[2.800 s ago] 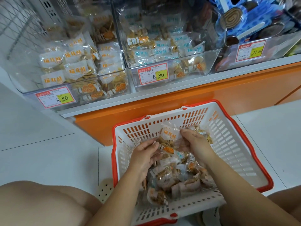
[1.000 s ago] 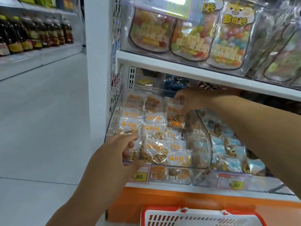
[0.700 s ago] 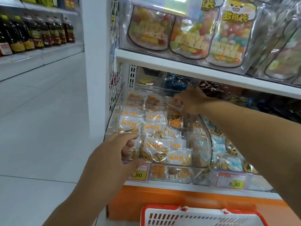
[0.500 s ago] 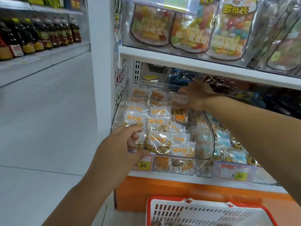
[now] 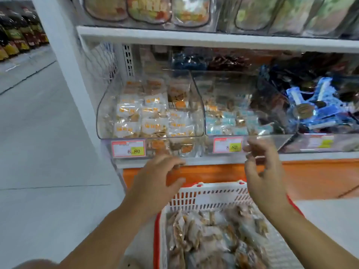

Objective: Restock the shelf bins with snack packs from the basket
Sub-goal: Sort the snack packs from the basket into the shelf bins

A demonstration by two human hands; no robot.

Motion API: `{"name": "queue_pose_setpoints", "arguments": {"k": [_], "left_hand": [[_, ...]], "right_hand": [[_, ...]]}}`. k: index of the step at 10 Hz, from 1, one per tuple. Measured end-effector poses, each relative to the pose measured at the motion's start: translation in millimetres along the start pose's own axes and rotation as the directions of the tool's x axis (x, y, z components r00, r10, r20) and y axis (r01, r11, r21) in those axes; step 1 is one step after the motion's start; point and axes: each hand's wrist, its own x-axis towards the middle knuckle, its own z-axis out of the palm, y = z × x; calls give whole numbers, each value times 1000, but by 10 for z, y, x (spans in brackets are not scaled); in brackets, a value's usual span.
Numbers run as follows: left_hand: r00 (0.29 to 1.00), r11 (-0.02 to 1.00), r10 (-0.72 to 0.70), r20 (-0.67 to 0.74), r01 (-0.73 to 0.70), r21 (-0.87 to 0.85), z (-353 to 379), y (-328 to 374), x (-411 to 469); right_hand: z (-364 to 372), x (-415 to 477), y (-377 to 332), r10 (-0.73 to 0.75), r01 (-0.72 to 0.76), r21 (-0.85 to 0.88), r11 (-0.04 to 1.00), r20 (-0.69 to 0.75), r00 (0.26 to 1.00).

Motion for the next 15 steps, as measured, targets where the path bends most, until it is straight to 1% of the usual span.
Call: {"name": "queue_pose_setpoints", "arguments": {"k": [1,2,3,4,5,6,7,8,9,10,11,12,13,14,15], "left_hand": [[953,998,-57,299,50,31,699,55,-227],[892,993,-107,439,78,83,1140,56,-407],[805,980,-195,561,176,88,1600,-16,-636],[744,955,-277,608,285,85,1818,-115,-770],[672,908,-377,637,403,113,1991,-253,-944],[647,884,-415,640,453,116,2054,-326,-996],[625,853,-449,639,512,99,2061,-363,-987],[627,820,-486,610,569,68,2047,-355,-944],[592,717,-579,561,697,4,2027,-302,-820],[500,534,-623,602,834,-139,2037,-313,-739],[426,83,-506,750,889,-449,2014,-245,-650],[461,-17,-464,757,849,-528,1963,-151,-610],[504,10,-470,725,824,-567,1928,-41,-595],[515,72,-493,701,828,-557,1913,-1,-609],[534,92,-492,687,817,-569,1878,59,-640]], "right_hand": [[0,-813,834,438,-396,-200,896,249,864],[55,-1258,1276,680,-556,-393,733,409,608],[131,-1663,1519,752,-538,-543,645,576,320],[211,-1828,1503,735,-605,-486,631,624,265],[392,-1824,1588,672,-558,-435,707,661,336],[563,-1871,1642,615,-207,-588,782,675,408],[724,-1858,1669,543,97,-629,771,730,415],[760,-1889,1662,517,110,-604,789,750,413],[644,-1712,1563,686,-626,-385,678,638,350],[513,-1566,1483,684,-975,-7,223,714,151],[286,-1453,1406,492,-975,222,22,846,204],[184,-1449,1336,458,-960,281,18,851,257],[89,-1495,1263,506,-943,305,135,797,330],[70,-1496,1236,613,-924,216,314,697,372],[67,-1500,1221,665,-906,141,399,635,392]]}}
